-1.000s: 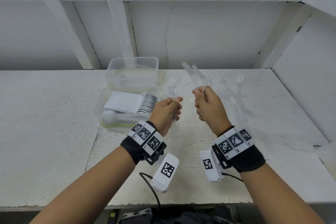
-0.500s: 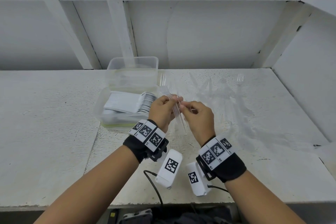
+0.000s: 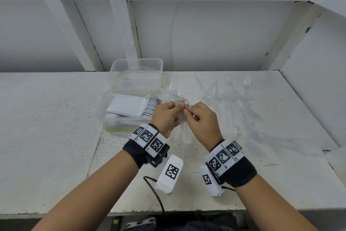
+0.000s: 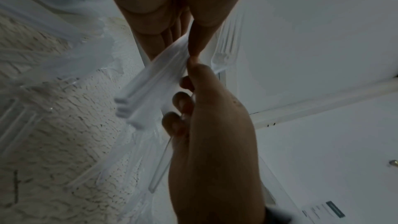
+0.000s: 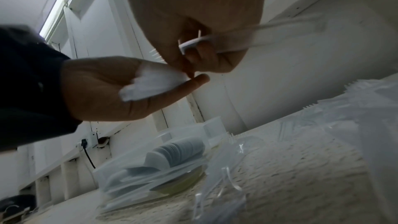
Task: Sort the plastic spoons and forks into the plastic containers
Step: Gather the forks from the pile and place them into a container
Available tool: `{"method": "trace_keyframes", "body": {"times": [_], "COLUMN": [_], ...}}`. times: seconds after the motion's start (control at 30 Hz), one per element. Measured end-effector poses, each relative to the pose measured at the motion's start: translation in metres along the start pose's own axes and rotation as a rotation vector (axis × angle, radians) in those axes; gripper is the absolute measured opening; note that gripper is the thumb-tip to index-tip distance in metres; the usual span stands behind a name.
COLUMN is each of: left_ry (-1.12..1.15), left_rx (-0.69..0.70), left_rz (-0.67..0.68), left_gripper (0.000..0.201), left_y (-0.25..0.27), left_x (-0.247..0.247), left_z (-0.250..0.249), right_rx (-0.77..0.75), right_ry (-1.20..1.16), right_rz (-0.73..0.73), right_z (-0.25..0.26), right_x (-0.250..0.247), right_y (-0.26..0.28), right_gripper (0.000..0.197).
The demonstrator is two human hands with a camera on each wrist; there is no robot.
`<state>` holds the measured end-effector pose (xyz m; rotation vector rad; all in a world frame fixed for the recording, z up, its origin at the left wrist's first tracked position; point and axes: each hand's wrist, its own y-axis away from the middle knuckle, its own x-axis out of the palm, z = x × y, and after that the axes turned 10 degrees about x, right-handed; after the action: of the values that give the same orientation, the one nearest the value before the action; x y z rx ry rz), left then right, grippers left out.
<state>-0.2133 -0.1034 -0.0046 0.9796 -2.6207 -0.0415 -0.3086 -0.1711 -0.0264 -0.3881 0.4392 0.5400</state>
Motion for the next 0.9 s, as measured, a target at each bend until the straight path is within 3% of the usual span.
{"method": "trace_keyframes", "body": {"times": [0.17,0.33,0.63,0.73,0.83,0.9], "left_ry": [0.038,0.005,-0.043,-0.077,-0.083,-0.059], "left_rx": [-0.047,-0.022,0.052,0.055,0.037,0.024], "left_rz": [0.047,-0.020,-0.011,-0.030,-0.014,0.012], "left_gripper": [0.014,0.008,0.011,0.009,0.024,0.024], "left_y": [0.000,-0.002,-0.001,-0.001,-0.001,0.001], "left_x": [-0.006,-0.008,0.005,0.003,-0.002,-0.003], "left_z": [-0.002,-0.001,0.002,0.002,0.003,0.003], "right_rx": [0.053,0.404,0.103,0.085,0.118,0.158], "right_ry": [0.043,-0.140,0.022,-0.001,-0.085,-0.106], "right_rz": [0.160,0.192,-0.129,-0.128,-0.021,0.045], "right_z": [0.005,0.014,0.010,0.011,0.009,0.008], "right_x": [-0.015,-0.038,0.000,0.007,0.006,0.002], "right_y": [-0.003,-0.015,-0.014,-0.010,-0.012,-0.013], "right_gripper": [0.020,0.031,0.015,0.018,0.024,0.026]}}
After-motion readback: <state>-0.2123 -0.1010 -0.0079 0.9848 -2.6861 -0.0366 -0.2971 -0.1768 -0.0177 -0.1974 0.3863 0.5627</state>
